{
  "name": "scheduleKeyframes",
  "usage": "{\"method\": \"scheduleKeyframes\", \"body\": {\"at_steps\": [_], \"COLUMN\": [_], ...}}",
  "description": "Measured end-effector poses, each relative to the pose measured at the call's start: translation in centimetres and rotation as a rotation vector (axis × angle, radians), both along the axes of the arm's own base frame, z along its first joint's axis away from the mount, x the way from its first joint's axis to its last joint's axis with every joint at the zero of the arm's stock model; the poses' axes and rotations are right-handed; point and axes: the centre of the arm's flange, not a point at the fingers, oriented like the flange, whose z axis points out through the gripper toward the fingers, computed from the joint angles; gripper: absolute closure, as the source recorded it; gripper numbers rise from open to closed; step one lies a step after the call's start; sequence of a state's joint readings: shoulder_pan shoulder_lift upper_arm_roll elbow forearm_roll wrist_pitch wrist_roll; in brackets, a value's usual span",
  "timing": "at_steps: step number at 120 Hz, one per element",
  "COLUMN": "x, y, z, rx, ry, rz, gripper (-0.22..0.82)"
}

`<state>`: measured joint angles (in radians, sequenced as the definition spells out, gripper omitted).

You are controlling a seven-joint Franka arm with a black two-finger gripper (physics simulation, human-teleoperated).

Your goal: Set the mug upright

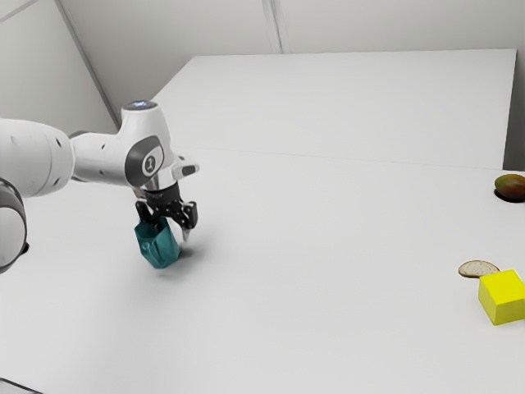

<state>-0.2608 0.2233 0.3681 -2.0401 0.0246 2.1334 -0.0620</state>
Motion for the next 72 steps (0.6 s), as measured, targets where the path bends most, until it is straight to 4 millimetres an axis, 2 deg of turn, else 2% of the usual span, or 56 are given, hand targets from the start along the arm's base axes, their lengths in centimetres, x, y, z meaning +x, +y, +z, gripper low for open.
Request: {"method": "scheduleKeyframes", "body": {"at_steps": [16, 36, 48, 59, 72], "x": [0.7, 0.7, 0.7, 1.6, 2.3], "y": [-0.2, 0.0, 0.7, 0.8, 0.8], "z": [1.5, 3.8, 6.7, 10.6, 14.3], "rx": [-0.009, -0.024, -0.033, -0.029, -0.025], "ry": [-0.033, -0.075, -0.119, -0.176, -0.217], "rz": [0.003, 0.006, 0.009, -0.010, -0.043], "gripper": [0.11, 0.05, 0.03, 0.02, 0.01]}}
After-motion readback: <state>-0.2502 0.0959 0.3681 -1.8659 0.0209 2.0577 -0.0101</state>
